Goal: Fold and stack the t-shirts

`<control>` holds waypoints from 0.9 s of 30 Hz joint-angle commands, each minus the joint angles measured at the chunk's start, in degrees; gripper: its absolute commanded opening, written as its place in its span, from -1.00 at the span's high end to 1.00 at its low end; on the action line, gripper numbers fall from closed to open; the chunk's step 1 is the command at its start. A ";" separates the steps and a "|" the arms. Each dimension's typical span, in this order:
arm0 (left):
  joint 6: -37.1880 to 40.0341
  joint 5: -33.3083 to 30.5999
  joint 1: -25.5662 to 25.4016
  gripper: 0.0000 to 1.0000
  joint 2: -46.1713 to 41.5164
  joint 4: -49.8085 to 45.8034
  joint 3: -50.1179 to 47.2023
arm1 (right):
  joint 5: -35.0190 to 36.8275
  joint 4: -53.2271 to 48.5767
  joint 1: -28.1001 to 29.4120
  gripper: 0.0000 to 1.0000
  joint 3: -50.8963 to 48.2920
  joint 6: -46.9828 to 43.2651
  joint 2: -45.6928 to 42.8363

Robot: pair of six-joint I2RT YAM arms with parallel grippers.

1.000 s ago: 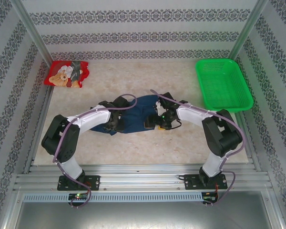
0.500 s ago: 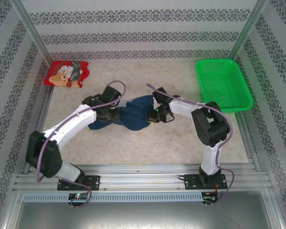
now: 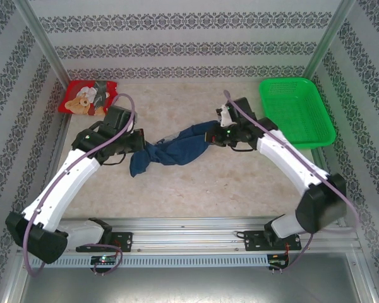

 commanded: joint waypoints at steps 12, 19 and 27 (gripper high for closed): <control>-3.93 -5.25 12.67 1.00 -14.57 -2.53 -5.15 | -5.71 -12.19 -15.30 1.00 3.94 -1.82 -12.99; -3.43 -8.35 16.61 1.00 -18.13 -0.96 -5.94 | -10.88 -14.01 -21.15 1.00 11.58 -3.91 -13.40; -0.61 -6.64 18.52 1.00 -20.50 4.07 -7.50 | -16.64 -13.93 -27.09 1.00 14.20 -2.45 -13.41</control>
